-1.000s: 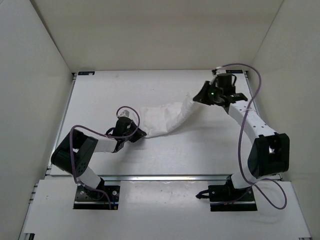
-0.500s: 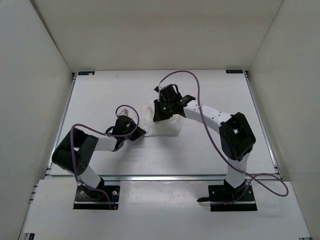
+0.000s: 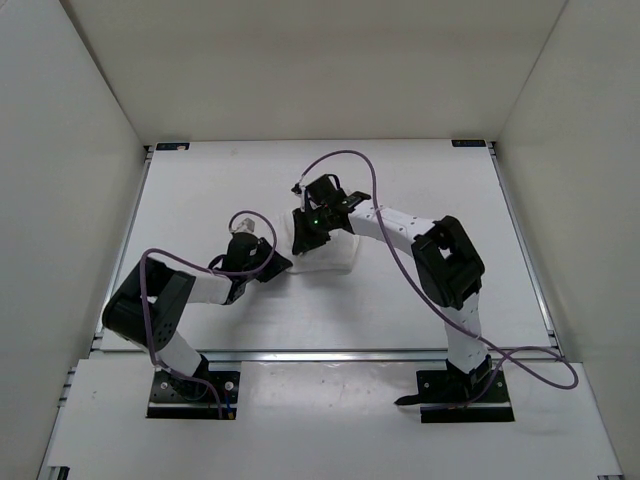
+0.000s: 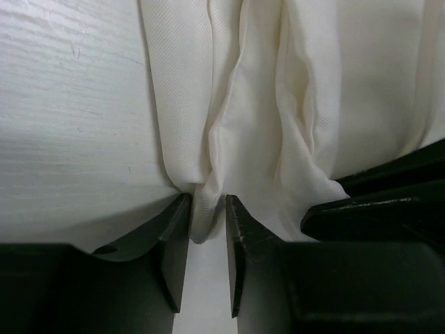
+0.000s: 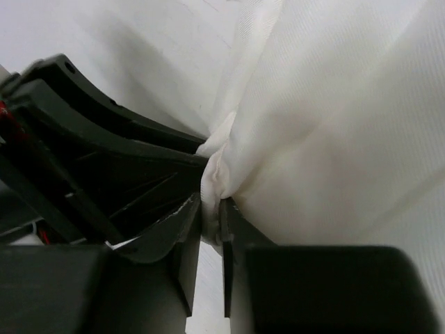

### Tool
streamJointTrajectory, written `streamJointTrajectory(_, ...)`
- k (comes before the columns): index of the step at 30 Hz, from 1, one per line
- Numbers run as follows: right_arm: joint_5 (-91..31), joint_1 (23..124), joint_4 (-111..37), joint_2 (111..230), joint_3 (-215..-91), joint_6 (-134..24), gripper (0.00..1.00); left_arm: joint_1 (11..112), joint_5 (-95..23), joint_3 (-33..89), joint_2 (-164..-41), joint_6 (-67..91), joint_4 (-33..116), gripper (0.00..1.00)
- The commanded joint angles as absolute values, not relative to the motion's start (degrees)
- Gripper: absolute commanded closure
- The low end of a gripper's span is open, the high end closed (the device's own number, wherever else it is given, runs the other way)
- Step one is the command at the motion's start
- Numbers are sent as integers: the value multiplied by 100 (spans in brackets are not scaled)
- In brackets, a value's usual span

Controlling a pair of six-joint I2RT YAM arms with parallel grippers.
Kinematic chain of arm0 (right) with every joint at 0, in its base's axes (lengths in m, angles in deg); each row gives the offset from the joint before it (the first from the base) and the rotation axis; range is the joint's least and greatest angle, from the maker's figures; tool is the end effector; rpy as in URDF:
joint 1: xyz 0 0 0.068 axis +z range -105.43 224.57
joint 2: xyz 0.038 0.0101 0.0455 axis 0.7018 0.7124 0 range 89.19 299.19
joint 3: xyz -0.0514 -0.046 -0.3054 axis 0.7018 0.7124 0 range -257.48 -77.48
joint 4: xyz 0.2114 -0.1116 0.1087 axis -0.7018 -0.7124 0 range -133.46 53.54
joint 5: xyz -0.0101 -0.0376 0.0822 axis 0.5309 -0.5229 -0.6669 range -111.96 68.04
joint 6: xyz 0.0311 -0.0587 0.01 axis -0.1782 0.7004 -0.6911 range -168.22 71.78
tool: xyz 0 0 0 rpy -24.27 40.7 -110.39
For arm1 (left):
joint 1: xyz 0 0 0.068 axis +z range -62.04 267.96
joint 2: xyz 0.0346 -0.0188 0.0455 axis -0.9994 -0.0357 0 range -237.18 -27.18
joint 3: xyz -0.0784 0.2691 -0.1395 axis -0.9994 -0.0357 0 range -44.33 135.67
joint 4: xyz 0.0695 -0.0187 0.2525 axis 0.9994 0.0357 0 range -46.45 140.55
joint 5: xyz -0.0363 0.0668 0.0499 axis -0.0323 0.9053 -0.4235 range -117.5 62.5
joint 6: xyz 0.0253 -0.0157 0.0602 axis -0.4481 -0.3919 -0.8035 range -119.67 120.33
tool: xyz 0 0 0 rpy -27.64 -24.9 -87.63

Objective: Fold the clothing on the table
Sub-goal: Fold the skirt

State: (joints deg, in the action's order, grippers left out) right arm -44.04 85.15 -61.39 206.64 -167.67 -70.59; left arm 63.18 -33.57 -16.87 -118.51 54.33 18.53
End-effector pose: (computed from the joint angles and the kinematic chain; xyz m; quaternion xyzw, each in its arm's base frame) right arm 0.3537 0.3295 0.2274 -0.2082 0.9070 0.3206 0.1767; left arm 0.2596 -0.1260 0.1444 -0.2051 0.8774 -0.3104 0.3029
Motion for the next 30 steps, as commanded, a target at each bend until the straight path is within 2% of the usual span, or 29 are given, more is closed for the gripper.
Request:
streamJointTrajectory(1,-5174,8447,-6317,20749,-17283,-6887,84,6405,-3471,-1804,-11569,5307,1771,61)
streamJointTrajectory(5,-5447,8596,-6590,20521,-17539,-6606,63,6598,-3611,-1972,-11384,5552,1727,50)
streamJointTrajectory(12,-6141,8229,-5671,19266,-16408,-6877,54,6914,-3647,-2577,-10560,6062,1622,48)
streamJointTrajectory(13,-6203,8045,-5285,19072,-16040,-7070,56,6950,-3603,-2657,-10445,6141,1604,48)
streamJointTrajectory(14,-6282,7912,-5064,18983,-15862,-7211,61,6959,-3463,-2797,-10191,6185,1613,49)
streamJointTrajectory(17,-6729,7315,-3798,18920,-15088,-7923,96,6959,-3225,-2965,-9550,6142,1779,49)
streamJointTrajectory(18,-6974,7122,-3248,19025,-14869,-8324,100,7020,-3207,-2965,-9434,6081,1875,50)
streamJointTrajectory(21,-7564,6963,-2260,19675,-14761,-8952,100,7187,-3348,-2825,-9109,5817,2244,49)
streamJointTrajectory(25,-7786,7242,-2581,20659,-15279,-8918,100,7441,-3515,-2693,-8740,5579,2736,48)
streamJointTrajectory(30,-6681,7709,-3224,21100,-15026,-8637,100,7600,-3444,-2692,-8230,5316,3080,46)
